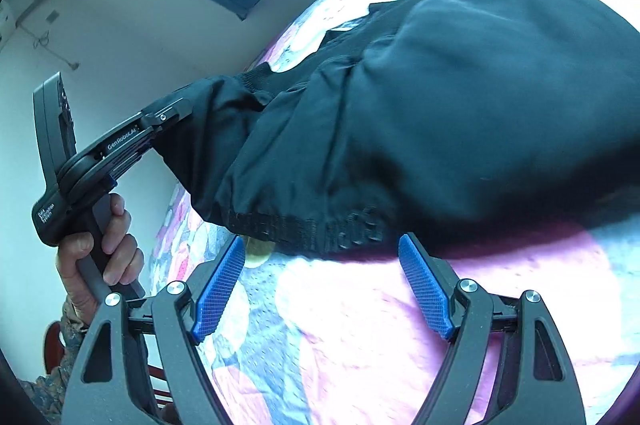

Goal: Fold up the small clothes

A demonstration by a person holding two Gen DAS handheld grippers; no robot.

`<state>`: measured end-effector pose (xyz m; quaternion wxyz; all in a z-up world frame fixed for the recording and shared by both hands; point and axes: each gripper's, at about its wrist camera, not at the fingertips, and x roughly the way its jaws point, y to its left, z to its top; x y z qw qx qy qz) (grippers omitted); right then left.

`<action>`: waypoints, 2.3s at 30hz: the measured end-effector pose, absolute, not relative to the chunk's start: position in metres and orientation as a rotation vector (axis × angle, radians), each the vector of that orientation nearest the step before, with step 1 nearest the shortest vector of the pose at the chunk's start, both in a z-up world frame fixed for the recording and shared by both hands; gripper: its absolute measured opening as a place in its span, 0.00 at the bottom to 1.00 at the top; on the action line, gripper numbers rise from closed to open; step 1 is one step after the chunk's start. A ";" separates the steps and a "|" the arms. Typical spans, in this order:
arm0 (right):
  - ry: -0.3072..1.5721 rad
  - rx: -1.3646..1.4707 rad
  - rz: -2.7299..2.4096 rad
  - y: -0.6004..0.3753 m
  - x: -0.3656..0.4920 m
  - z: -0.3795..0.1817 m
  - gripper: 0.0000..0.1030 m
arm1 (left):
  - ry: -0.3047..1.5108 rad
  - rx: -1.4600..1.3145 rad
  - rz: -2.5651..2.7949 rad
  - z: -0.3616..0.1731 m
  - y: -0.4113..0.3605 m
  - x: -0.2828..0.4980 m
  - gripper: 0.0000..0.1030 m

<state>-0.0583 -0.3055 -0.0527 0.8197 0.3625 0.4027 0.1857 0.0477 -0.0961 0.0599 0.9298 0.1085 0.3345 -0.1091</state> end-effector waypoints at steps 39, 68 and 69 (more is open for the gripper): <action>0.757 1.017 0.416 -0.421 -0.057 -0.024 0.76 | 0.595 0.409 -0.380 -0.014 -0.207 0.006 0.13; 1.131 0.668 0.673 -0.261 0.178 -0.018 0.17 | 0.581 0.181 -0.457 0.002 -0.151 0.009 0.13; 1.104 0.670 0.682 -0.262 0.175 -0.011 0.15 | 0.570 0.179 -0.463 0.007 -0.151 0.007 0.13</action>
